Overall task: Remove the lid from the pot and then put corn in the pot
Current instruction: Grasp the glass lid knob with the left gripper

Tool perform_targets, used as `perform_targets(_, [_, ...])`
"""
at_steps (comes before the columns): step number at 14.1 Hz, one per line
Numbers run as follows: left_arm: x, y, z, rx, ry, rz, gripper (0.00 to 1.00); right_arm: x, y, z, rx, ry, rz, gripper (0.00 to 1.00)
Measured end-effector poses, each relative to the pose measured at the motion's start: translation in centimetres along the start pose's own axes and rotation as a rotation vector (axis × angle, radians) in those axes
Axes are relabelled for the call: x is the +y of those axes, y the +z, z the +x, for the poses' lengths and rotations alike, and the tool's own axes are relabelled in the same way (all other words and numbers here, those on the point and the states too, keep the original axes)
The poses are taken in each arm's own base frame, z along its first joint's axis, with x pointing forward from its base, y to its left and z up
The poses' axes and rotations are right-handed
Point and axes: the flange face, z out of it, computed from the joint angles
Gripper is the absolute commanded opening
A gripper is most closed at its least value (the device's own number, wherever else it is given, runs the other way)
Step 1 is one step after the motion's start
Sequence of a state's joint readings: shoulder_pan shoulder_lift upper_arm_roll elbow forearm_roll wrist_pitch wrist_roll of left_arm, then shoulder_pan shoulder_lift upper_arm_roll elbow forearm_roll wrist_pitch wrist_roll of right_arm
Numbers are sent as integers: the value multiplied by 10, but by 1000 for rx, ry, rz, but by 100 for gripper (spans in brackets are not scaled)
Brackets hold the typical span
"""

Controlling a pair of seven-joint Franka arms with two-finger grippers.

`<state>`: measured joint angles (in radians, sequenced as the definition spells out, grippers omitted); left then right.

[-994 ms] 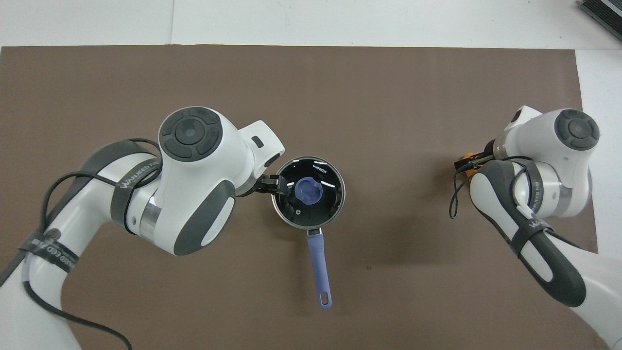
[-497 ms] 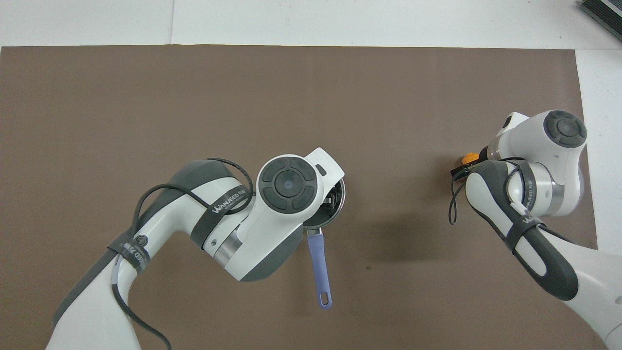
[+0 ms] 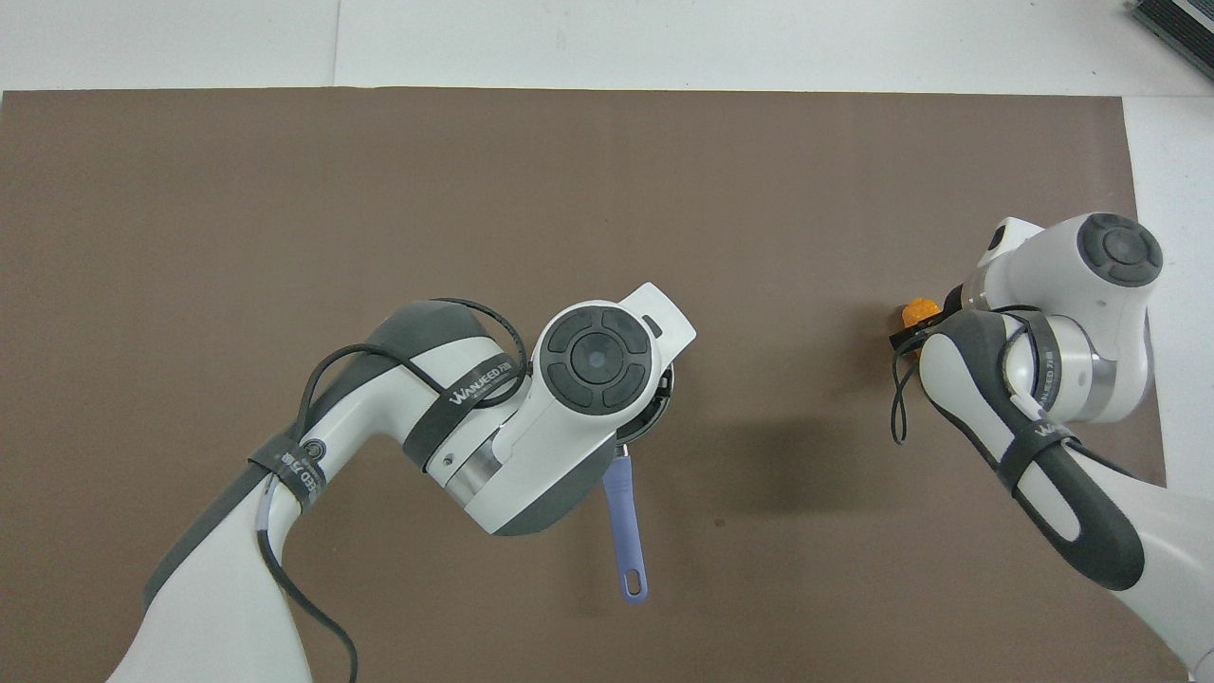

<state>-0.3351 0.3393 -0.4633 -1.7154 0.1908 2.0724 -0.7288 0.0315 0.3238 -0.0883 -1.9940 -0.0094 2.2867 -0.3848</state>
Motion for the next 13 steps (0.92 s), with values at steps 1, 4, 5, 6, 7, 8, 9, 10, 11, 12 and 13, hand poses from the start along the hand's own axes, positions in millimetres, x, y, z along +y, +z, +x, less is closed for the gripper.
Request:
perform_targets(1, [1,3,2,0,-1,-5,100,0,-1,1,7,0,-3,21])
perform_targets(4, [1,6,10,16,7,-1,83,1,-1,1,8,1,-3,0])
perform_targets(5, [2,6,13,20,7,-1,53,2,-1,0,8,1,-3,0])
perform_targets(6, [2,5,13,22,7,-2,26,2,-1,0,9,3,-3,0])
perform_targets(7, [2,5,14,23,7,-2,6,2,-1,0,10,3,-2,0])
perform_targets(8, [2,4,14,24,7,-3,0,2,-1,1,11,3,-2,0])
perform_targets(9, [2,4,14,23,7,-3,0,1,-3,2,14,2,-3,0])
perform_targets(10, [2,4,14,24,7,-3,0,0,-7,5,22,4,-5,0])
perform_targets(11, [2,4,14,24,7,-3,0,-2,-14,9,36,6,-8,0])
perform_targets(12, [2,4,14,23,7,-3,0,-8,-23,15,46,10,-7,0])
perform_targets(13, [2,4,14,23,7,-2,0,-18,-36,20,46,24,-3,0])
